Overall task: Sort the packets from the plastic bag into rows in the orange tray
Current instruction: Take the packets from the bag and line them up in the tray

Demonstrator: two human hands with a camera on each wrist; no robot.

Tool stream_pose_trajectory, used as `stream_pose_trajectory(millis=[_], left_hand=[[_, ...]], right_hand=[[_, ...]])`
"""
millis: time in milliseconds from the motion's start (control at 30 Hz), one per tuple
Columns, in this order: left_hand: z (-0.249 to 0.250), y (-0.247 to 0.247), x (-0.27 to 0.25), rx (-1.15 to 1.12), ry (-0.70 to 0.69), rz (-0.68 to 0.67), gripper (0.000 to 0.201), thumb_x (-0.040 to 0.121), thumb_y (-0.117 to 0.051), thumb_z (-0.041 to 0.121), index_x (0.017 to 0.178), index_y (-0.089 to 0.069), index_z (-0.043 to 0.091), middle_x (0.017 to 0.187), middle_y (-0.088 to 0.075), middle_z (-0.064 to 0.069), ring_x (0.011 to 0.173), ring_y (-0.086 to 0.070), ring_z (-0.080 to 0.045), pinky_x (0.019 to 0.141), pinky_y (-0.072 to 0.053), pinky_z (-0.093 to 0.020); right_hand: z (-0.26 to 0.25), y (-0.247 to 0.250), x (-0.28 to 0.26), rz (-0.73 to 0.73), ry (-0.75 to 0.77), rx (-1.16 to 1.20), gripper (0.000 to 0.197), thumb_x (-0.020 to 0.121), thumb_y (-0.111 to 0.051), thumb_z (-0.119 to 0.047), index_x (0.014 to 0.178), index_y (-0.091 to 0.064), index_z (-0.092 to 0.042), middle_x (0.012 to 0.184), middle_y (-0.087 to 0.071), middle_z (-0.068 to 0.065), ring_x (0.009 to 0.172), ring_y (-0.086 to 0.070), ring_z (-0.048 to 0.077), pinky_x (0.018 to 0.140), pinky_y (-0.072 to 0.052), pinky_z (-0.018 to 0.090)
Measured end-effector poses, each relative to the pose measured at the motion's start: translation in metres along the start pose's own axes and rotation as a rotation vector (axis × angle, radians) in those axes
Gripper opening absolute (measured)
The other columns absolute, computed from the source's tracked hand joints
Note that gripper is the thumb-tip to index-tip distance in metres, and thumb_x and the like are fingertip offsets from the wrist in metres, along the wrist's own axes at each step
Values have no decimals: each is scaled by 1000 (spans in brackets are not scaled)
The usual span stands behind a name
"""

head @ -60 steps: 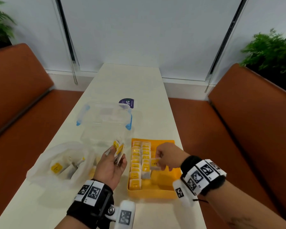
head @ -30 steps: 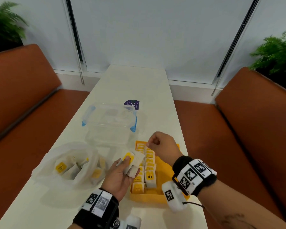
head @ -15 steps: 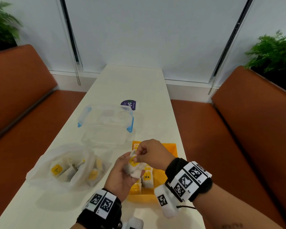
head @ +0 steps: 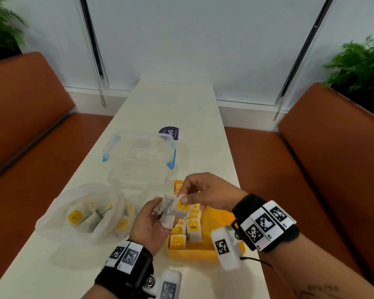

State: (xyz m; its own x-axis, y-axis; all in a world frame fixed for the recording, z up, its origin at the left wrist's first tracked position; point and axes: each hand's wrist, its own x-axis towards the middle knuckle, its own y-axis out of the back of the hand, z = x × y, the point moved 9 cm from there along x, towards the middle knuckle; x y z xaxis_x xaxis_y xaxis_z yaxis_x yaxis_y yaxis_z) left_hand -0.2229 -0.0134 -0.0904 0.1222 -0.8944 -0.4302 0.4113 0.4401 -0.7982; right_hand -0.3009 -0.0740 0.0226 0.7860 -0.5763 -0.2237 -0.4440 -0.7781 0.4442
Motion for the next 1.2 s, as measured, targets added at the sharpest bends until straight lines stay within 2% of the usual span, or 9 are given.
stream_pose_trajectory(millis=[100, 200, 400, 633, 700, 833, 933, 1067, 1200], left_hand=[[2, -4, -2, 21, -18, 14, 14, 69, -62, 20, 73, -68, 9, 71, -70, -8, 58, -69, -17, 48, -55, -25], [3, -2, 3, 105, -66, 66, 10, 77, -58, 3, 83, -59, 11, 68, -70, -7, 56, -67, -15, 47, -54, -24], [25, 7, 0, 126, -155, 171, 21, 90, -48, -3, 83, -48, 17, 84, -61, -6, 52, -67, -8, 45, -54, -23], [29, 12, -4, 114, -149, 187, 20, 91, -47, -1, 84, -49, 18, 86, -60, -5, 65, -66, -10, 47, -55, -23], [25, 12, -5, 116, -137, 188, 20, 91, -47, -1, 84, -49, 18, 86, -61, -5, 61, -67, -10, 48, -56, -23], [21, 13, -5, 108, -122, 202, 20, 90, -48, -1, 83, -50, 18, 85, -61, -5, 52, -67, -7, 48, -56, -24], [20, 15, -6, 114, -114, 204, 20, 90, -48, -1, 83, -50, 18, 80, -64, -5, 52, -67, -7, 49, -55, -24], [21, 17, -5, 102, -108, 199, 20, 90, -48, -1, 83, -50, 18, 62, -71, 2, 54, -68, -7, 47, -55, -23], [24, 21, -3, 91, -119, 202, 20, 90, -49, 0, 84, -51, 18, 63, -71, 2, 55, -68, -7, 47, -55, -24]], right_hand=[[-1, 8, -2, 19, 7, 63, 14, 87, -64, -8, 79, -58, -18, 88, -59, 13, 68, -50, 15, 48, -43, 20], [2, 1, -2, -54, -25, 45, 17, 87, -64, -8, 77, -57, -19, 75, -59, 4, 57, -50, 6, 45, -40, 17], [47, -1, -3, -133, -246, -344, 17, 85, -67, -12, 75, -56, -19, 60, -57, -3, 44, -49, 1, 39, -37, 13], [99, -39, 8, -349, -436, -566, 13, 87, -64, -9, 99, -63, -3, 77, -65, 6, 48, -54, 6, 43, -46, 15], [102, -45, 13, -364, -445, -598, 12, 88, -63, -8, 98, -63, -2, 85, -68, 12, 46, -54, 5, 39, -44, 11], [105, -48, 22, -328, -453, -720, 25, 92, -59, -14, 106, -66, 6, 97, -73, 16, 49, -49, 7, 50, -42, 18], [103, -46, 25, -299, -458, -738, 22, 91, -60, -17, 95, -67, 4, 97, -73, 18, 48, -51, 9, 52, -43, 19], [97, -35, 25, -266, -415, -847, 30, 87, -67, -21, 65, -53, -5, 74, -63, 11, 51, -49, 14, 50, -41, 21], [98, -48, 8, -472, -423, -788, 17, 86, -59, -7, 98, -70, -4, 67, -62, -2, 51, -51, 7, 47, -44, 17]])
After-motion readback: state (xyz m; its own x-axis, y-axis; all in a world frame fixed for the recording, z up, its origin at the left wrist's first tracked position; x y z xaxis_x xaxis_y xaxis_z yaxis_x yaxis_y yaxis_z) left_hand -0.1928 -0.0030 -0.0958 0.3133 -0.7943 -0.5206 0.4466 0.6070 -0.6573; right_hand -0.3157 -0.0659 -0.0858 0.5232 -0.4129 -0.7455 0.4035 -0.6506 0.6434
